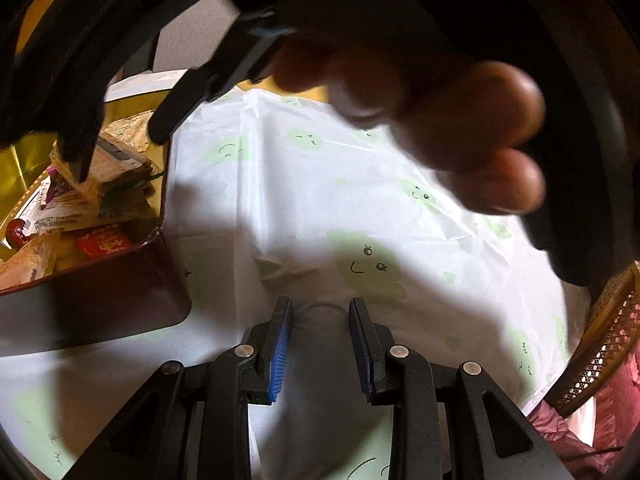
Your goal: Organize snacks
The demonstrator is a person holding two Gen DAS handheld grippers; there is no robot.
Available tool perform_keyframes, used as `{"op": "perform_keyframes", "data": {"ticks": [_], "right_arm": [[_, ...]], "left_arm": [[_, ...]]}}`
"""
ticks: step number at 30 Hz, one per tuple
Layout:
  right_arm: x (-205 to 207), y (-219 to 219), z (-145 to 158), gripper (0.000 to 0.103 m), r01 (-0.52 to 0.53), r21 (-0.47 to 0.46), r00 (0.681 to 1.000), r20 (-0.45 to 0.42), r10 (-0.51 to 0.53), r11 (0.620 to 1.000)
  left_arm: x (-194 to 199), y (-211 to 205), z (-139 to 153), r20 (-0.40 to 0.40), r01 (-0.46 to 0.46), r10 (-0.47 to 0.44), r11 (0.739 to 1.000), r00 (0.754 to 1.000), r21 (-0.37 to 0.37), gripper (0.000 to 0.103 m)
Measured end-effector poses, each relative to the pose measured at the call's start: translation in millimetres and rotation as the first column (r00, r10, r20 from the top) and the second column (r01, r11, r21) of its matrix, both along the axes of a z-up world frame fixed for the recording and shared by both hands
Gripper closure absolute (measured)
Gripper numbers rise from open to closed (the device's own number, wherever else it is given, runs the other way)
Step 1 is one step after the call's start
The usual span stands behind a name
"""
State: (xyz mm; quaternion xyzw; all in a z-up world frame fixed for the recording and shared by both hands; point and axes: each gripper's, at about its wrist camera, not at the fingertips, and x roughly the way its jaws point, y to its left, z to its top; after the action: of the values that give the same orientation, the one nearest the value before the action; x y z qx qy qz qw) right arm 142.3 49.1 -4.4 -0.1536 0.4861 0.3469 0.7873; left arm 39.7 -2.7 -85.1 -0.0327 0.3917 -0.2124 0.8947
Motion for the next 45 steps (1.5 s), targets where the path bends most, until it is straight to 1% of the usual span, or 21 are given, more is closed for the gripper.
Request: {"op": "perform_keyframes", "data": {"ticks": [5,8,11,14,16,18,19,20,21,23,25,27,28,30,31,34,35,36,39,41,45], "right_arm": [[-12.0,-20.7,13.1,0.055,0.053,0.038,0.998,0.043,-0.055,0.998],[-19.9,-39.9,17.9,0.055,0.113,0.052,0.991,0.068,-0.116,0.992],[-27.6,-59.2,20.4,0.055,0.174,0.06,0.979,0.098,-0.179,0.983],[-34.9,-81.8,24.0,0.055,0.264,0.078,0.953,0.134,-0.272,0.961],[-39.1,-97.2,27.1,0.055,0.33,0.094,0.927,0.159,-0.341,0.939],[-45.0,-112.4,30.8,0.055,0.398,0.118,0.894,0.175,-0.413,0.91],[-47.8,-119.4,32.4,0.054,0.43,0.131,0.876,0.179,-0.448,0.893],[-51.5,-126.7,33.4,0.051,0.465,0.148,0.856,0.178,-0.486,0.873],[-53.5,-130.3,33.5,0.047,0.485,0.154,0.843,0.176,-0.508,0.86],[-60.3,-136.0,32.0,0.046,0.528,0.166,0.816,0.173,-0.551,0.833],[-69.0,-136.1,29.4,0.046,0.549,0.171,0.801,0.17,-0.573,0.818],[-78.0,-130.3,26.6,0.046,0.564,0.167,0.789,0.181,-0.587,0.809],[-81.6,-126.7,24.9,0.046,0.57,0.168,0.783,0.183,-0.594,0.804],[-89.2,-120.1,21.4,0.046,0.587,0.175,0.771,0.176,-0.612,0.79],[-92.6,-117.0,19.4,0.046,0.596,0.178,0.765,0.174,-0.621,0.783],[-102.6,-106.4,15.0,0.046,0.603,0.175,0.756,0.184,-0.628,0.778],[-104.9,-102.3,13.6,0.046,0.602,0.173,0.757,0.185,-0.626,0.779],[-107.5,-97.4,12.3,0.046,0.6,0.169,0.759,0.191,-0.623,0.782],[-111.6,-86.4,10.8,0.045,0.597,0.151,0.757,0.222,-0.615,0.788],[-111.6,-82.5,10.7,0.045,0.603,0.145,0.749,0.236,-0.619,0.785],[-110.8,-78.2,11.2,0.045,0.614,0.135,0.738,0.254,-0.626,0.778]], "left_arm": [[-1.4,-2.5,2.8,0.0,-0.009,0.009,1.0,1.0,0.02,0.072],[-3.1,-4.5,7.6,0.0,-0.021,0.021,0.999,1.0,0.032,0.073],[-6.7,-6.8,17.4,0.018,-0.035,0.034,0.998,0.999,0.049,0.073],[-13.5,-3.8,29.1,0.033,-0.055,0.053,0.996,0.998,0.071,0.073],[-18.3,-1.3,37.2,0.045,-0.077,0.073,0.992,0.996,0.099,0.073],[-24.2,4.6,48.4,0.063,-0.115,0.109,0.987,0.992,0.11,0.07],[-24.8,7.9,53.3,0.076,-0.142,0.133,0.982,0.988,0.124,0.066],[-27.3,10.8,58.2,0.091,-0.165,0.154,0.977,0.984,0.137,0.065],[-28.6,15.3,62.8,0.105,-0.187,0.173,0.971,0.979,0.147,0.064],[-31.6,24.6,75.4,0.138,-0.247,0.227,0.957,0.964,0.151,0.053],[-34.9,37.3,87.4,0.17,-0.302,0.275,0.941,0.946,0.155,0.046],[-34.7,41.6,91.5,0.191,-0.346,0.314,0.924,0.93,0.165,0.043],[-36.4,48.7,96.1,0.203,-0.377,0.344,0.913,0.917,0.155,0.04],[-39.9,57.3,102.2,0.215,-0.413,0.379,0.899,0.9,0.146,0.036],[-40.5,62.9,104.4,0.228,-0.439,0.401,0.886,0.887,0.15,0.032],[-37.1,76.6,99.9,0.24,-0.482,0.441,0.863,0.865,0.151,0.027],[-34.5,79.2,100.0,0.236,-0.492,0.452,0.857,0.861,0.153,0.022],[-34.9,79.3,100.3,0.233,-0.496,0.457,0.854,0.859,0.155,0.02],[-30.0,88.3,92.7,0.215,-0.516,0.481,0.843,0.85,0.153,0.019],[-26.2,93.5,88.3,0.204,-0.526,0.494,0.836,0.845,0.155,0.017],[-23.7,102.4,83.5,0.192,-0.548,0.519,0.822,0.833,0.153,0.015]]}}
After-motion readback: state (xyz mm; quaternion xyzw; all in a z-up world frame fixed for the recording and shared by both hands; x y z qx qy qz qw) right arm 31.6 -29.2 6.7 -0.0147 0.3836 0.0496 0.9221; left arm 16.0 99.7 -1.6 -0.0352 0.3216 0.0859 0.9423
